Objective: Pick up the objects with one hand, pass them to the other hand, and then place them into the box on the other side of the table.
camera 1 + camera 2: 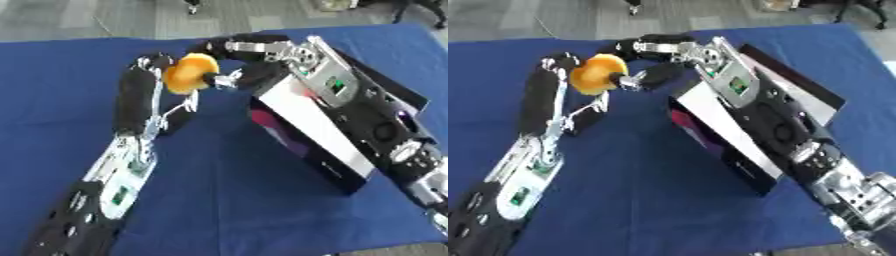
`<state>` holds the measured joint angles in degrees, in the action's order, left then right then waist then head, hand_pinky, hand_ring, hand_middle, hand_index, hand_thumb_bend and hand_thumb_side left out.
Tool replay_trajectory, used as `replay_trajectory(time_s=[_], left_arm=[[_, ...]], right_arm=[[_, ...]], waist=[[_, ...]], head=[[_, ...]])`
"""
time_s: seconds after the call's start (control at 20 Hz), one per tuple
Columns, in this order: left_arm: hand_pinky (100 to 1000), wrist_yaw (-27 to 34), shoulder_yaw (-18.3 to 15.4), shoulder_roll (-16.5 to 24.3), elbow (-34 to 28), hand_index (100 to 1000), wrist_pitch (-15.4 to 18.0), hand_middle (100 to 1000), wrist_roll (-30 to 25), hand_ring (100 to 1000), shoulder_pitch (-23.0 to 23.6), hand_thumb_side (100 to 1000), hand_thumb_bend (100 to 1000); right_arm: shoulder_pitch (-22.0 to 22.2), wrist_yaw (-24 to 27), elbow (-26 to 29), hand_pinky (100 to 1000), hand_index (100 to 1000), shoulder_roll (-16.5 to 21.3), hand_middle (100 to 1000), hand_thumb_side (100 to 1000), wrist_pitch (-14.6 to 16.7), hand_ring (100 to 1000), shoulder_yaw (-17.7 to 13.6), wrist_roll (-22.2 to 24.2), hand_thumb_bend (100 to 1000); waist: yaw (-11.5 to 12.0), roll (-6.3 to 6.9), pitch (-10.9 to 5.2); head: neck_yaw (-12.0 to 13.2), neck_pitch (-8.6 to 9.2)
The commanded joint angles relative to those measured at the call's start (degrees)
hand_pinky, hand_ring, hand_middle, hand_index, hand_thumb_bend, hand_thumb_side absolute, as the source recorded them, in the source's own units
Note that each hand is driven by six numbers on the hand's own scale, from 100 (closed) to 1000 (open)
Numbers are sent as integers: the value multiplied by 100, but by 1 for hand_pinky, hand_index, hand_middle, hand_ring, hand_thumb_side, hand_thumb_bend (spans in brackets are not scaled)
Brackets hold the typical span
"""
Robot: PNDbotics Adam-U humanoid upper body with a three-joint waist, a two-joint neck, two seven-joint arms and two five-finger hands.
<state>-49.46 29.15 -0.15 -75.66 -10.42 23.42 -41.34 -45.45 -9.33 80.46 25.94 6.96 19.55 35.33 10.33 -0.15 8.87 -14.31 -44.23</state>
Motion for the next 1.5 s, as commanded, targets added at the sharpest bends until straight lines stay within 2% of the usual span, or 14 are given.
replay_trajectory(time_s=[0.05,0.25,0.4,0.55,0.75,0.85,0.9,1.05,1.25,1.3,1.35,1.4,1.45,1.5], left_arm=[[724,-46,12,-57,-83,565,50,439,37,652,-132,114,100],[723,-48,41,-60,-172,565,106,439,123,651,-151,119,100],[723,-47,69,-71,-202,565,142,439,147,652,-159,124,100],[724,-37,90,-92,-213,566,194,439,178,652,-161,133,100],[726,-4,115,-121,-219,572,285,445,222,654,-168,136,100],[727,11,126,-134,-211,574,316,446,229,654,-170,132,100],[727,17,129,-138,-203,577,326,449,230,655,-169,115,100],[731,34,132,-148,-151,593,321,461,223,662,-152,100,100],[735,33,136,-157,-104,606,300,471,188,667,-147,100,100],[738,18,135,-159,-103,612,288,477,189,672,-148,100,120],[744,-3,137,-158,-101,628,275,491,184,682,-148,100,228],[751,-34,143,-156,-95,643,261,504,166,691,-148,100,300],[770,-76,148,-152,-81,685,241,549,130,726,-146,100,439],[784,-125,152,-152,-63,716,219,580,81,748,-143,100,520]], right_arm=[[-136,-62,20,1000,1000,37,1000,607,-14,1000,-28,10,100],[-134,-95,-9,1000,1000,23,1000,593,-23,1000,-26,13,100],[-142,-33,-17,1000,1000,12,992,528,-51,1000,-28,-6,100],[-135,53,-33,1000,991,4,897,392,-153,1000,-28,-45,100],[-131,247,-73,1000,875,-18,767,265,-376,1000,-33,-115,100],[-133,413,-83,1000,842,-32,732,264,-505,1000,-35,-148,100],[-132,512,-83,1000,817,-36,700,300,-568,999,-34,-164,100],[-128,803,-46,1000,772,-29,649,330,-708,986,-21,-178,100],[-119,1041,11,1000,738,-14,598,321,-839,973,2,-108,100],[-117,1080,30,1000,732,-10,592,300,-856,970,10,-66,100],[-115,1109,50,1000,725,-6,585,273,-867,967,12,-25,100],[-113,1131,67,1000,722,-1,583,259,-876,966,11,12,100],[-111,1149,84,1000,718,3,580,232,-882,964,7,45,100],[-110,1166,99,1000,716,8,579,219,-883,964,2,78,100]], waist=[[14,-78,16],[22,-76,21],[27,-78,22],[29,-82,23],[30,-82,30],[32,-80,34],[32,-80,36],[28,-80,37],[22,-77,36],[20,-77,36],[17,-77,37],[14,-75,37],[11,-74,37],[9,-72,36]], head=[[-34,15],[-80,12],[-91,20],[-93,23],[-107,14],[-112,12],[-113,12],[-108,12],[-102,13],[-102,12],[-100,12],[-96,12],[-91,12],[-87,12]])
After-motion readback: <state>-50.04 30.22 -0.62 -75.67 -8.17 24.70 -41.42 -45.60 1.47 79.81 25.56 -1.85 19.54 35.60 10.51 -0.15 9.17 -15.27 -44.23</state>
